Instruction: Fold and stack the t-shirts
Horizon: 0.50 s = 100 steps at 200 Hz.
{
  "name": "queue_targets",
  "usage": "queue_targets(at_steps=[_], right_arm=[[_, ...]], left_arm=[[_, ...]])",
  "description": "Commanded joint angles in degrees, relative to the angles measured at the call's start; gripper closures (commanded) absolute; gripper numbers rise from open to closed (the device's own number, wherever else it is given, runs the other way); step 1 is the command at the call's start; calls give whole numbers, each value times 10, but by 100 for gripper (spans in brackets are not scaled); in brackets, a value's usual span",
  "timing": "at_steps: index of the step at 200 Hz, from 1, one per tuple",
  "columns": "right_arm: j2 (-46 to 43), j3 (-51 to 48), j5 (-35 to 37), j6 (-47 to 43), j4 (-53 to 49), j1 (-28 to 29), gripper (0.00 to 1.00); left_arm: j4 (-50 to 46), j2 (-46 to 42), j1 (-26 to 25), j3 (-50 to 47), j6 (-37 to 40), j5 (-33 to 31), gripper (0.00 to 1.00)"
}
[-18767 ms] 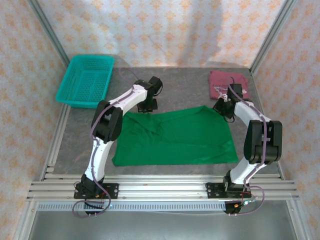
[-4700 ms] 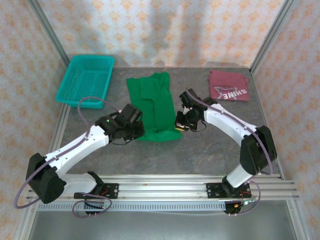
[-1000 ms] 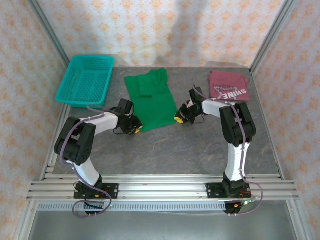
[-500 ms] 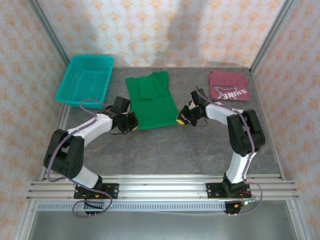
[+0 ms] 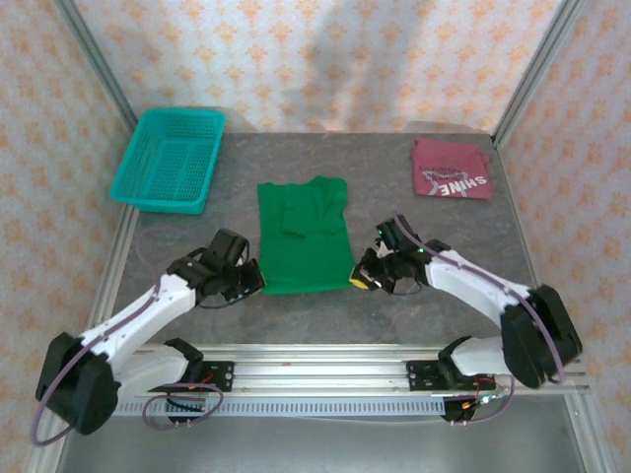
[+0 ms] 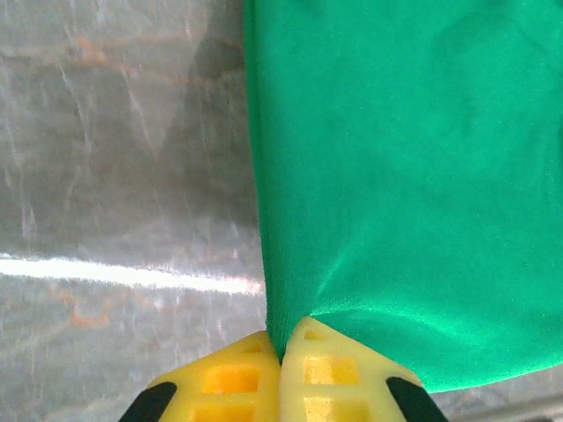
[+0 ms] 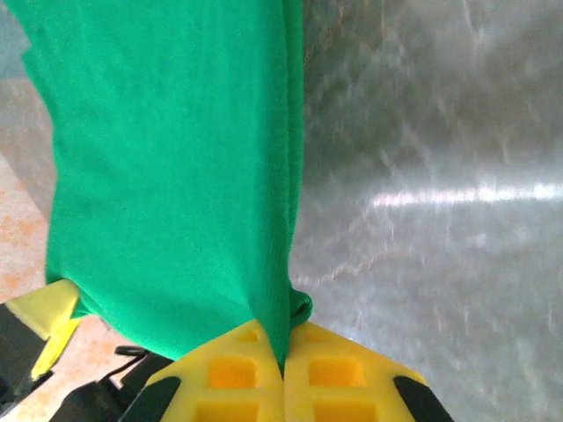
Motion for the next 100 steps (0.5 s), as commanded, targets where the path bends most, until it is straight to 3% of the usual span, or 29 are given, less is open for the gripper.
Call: queue_targets(at_steps=[1, 54, 100], right_arm=[[-55, -25, 44, 65, -39, 35, 100], [-113, -4, 79, 101, -85, 78, 100], [-71, 125, 117, 50, -154, 72, 100]], left_arm=[[-61, -63, -23, -26, -44, -37, 100], [-105, -135, -62, -9, -82, -55, 100], [-117, -80, -58, 104, -48, -65, 100]])
